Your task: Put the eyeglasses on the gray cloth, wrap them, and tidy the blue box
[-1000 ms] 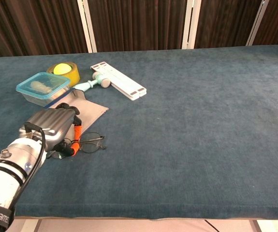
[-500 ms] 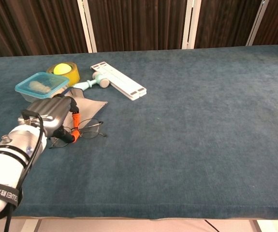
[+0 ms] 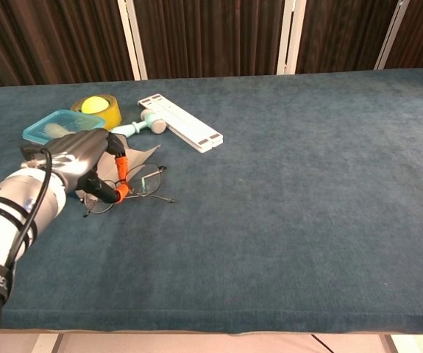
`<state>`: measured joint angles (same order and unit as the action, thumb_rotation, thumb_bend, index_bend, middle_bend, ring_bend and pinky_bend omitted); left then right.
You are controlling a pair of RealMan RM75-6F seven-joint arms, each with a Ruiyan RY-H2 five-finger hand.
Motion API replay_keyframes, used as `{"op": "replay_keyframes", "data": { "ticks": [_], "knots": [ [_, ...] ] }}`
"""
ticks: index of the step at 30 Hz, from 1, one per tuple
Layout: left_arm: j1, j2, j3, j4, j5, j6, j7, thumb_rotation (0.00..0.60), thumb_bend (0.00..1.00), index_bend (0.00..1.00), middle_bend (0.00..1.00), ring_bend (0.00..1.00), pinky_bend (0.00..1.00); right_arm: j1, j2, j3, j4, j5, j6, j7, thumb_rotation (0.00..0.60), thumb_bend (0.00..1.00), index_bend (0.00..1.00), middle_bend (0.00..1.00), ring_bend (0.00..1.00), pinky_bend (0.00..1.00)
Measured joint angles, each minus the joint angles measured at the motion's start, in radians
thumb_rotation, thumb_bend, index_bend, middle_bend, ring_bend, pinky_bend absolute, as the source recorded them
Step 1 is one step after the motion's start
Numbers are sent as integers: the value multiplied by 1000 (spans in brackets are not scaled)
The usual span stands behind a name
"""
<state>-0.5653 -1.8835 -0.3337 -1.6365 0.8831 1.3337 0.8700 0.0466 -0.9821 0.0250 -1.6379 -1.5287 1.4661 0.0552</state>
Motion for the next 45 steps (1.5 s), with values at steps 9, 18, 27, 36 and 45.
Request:
{"op": "replay_keyframes", "data": {
  "ticks": [9,18,27,36,45],
  "knots": [
    [-3,48,22,-120,-22,38,11,600,391,622,149,55,186,-3,10,-2,1,-10,8,27,600,252,20,0,0,0],
    [-33,41,-3,-123,-49,45,-8,600,391,611,148,54,185,-8,21,-8,1,-24,18,55,600,252,20,0,0,0],
    [-120,-20,-135,36,-157,-16,-74,600,389,604,144,46,177,1,25,-11,7,-25,-3,64,600,252,20,0,0,0],
    [-223,-70,-257,277,-253,-90,-158,600,389,602,140,38,173,-2,25,-10,7,-21,2,62,600,252,22,0,0,0],
    [-278,-93,-285,464,-365,-139,-167,600,388,570,132,25,159,2,22,-10,6,-19,-7,51,600,252,24,0,0,0]
  ]
}}
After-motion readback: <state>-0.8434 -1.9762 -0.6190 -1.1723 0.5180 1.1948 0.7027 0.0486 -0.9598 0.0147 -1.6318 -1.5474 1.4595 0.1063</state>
